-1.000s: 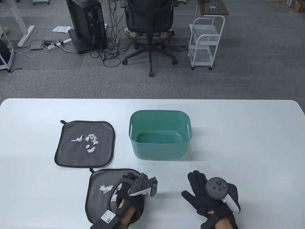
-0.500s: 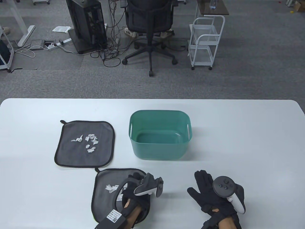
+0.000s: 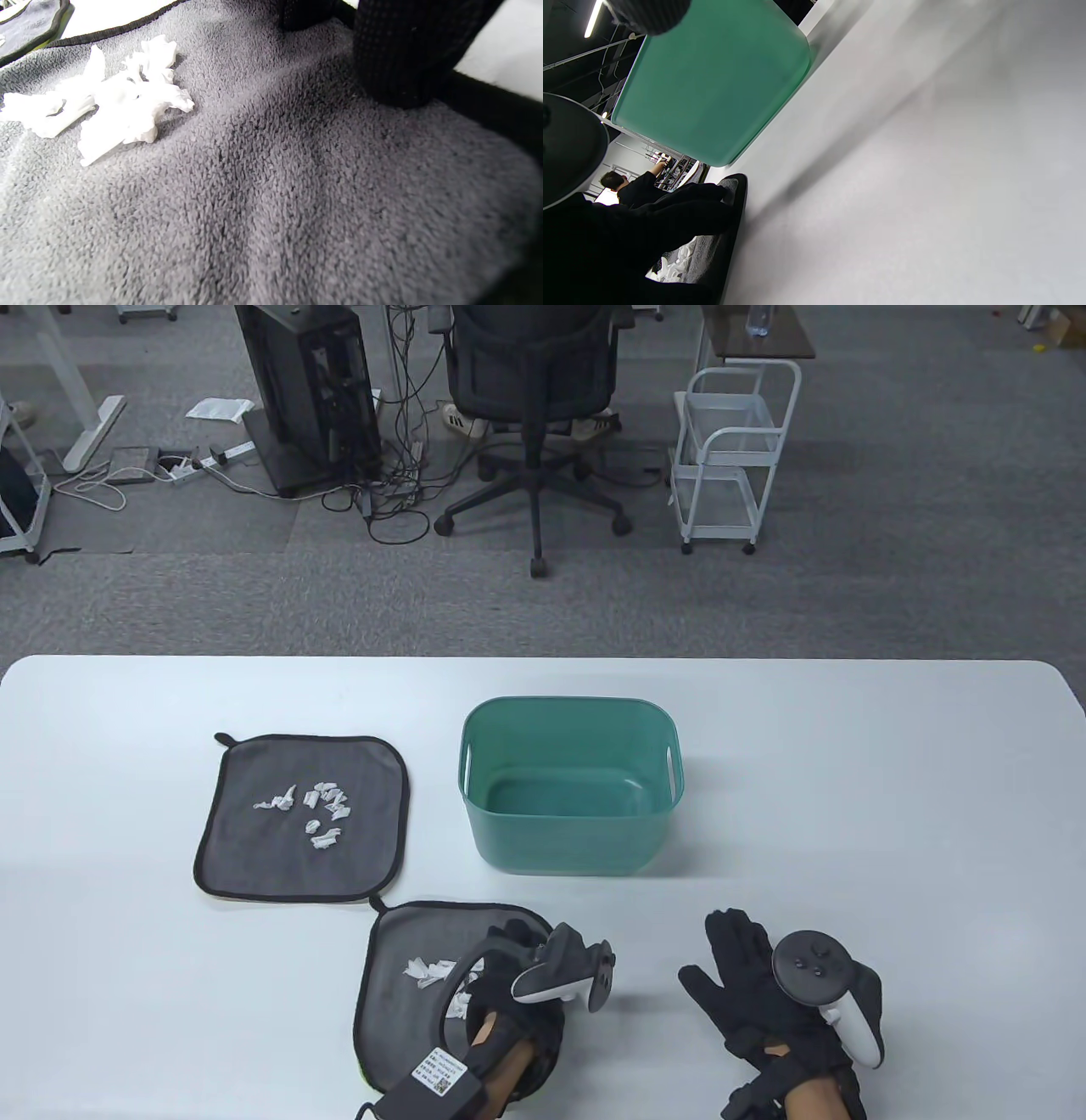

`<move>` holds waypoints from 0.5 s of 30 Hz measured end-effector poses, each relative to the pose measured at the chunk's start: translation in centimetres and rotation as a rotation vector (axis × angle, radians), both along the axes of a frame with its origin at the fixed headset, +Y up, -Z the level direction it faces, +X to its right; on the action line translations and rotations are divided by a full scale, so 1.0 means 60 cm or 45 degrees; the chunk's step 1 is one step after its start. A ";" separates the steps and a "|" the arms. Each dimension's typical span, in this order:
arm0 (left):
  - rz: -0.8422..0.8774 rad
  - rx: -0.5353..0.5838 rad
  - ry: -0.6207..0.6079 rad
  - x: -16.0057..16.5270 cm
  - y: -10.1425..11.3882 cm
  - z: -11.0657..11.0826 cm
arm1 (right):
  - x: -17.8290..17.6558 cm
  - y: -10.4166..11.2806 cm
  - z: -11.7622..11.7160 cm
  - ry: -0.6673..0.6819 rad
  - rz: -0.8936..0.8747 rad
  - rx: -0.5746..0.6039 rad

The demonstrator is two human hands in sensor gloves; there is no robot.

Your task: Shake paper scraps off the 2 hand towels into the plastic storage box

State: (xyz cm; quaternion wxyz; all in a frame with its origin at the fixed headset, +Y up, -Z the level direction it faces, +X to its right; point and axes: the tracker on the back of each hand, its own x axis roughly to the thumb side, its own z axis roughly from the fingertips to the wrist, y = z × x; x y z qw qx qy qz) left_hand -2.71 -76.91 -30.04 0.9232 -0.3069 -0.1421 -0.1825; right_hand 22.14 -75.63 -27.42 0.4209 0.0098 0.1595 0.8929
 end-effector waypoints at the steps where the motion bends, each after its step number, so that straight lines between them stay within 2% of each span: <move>1: 0.006 -0.002 -0.002 0.002 0.000 0.000 | 0.001 0.000 0.000 -0.004 -0.003 0.002; 15: 0.027 -0.022 -0.037 0.039 -0.003 0.003 | 0.017 0.002 -0.001 -0.086 -0.055 0.018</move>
